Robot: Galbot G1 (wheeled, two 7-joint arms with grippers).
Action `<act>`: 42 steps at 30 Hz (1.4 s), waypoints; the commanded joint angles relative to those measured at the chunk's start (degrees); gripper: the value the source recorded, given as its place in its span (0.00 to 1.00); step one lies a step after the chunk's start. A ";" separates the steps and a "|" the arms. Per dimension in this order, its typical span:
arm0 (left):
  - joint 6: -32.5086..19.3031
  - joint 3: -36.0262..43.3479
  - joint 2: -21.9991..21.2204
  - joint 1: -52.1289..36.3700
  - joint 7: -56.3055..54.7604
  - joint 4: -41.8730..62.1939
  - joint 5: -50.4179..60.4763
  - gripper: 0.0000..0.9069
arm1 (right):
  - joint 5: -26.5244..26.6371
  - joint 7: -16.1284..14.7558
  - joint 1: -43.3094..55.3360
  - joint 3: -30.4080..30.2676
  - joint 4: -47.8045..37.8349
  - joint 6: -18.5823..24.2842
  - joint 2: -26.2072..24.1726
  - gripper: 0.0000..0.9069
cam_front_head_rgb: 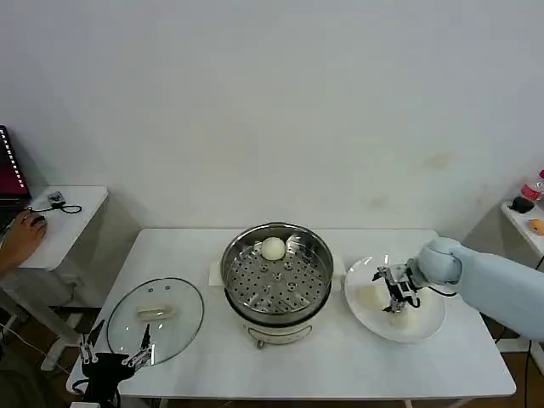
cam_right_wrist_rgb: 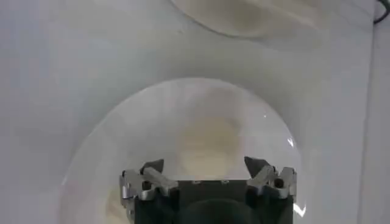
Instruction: Take steamed baozi put them in steamer then cover it.
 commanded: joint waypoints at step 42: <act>0.07 0.45 1.98 -2.51 0.12 -0.58 -0.91 1.00 | 21.01 -6.76 47.55 -20.42 12.42 -7.97 8.34 0.74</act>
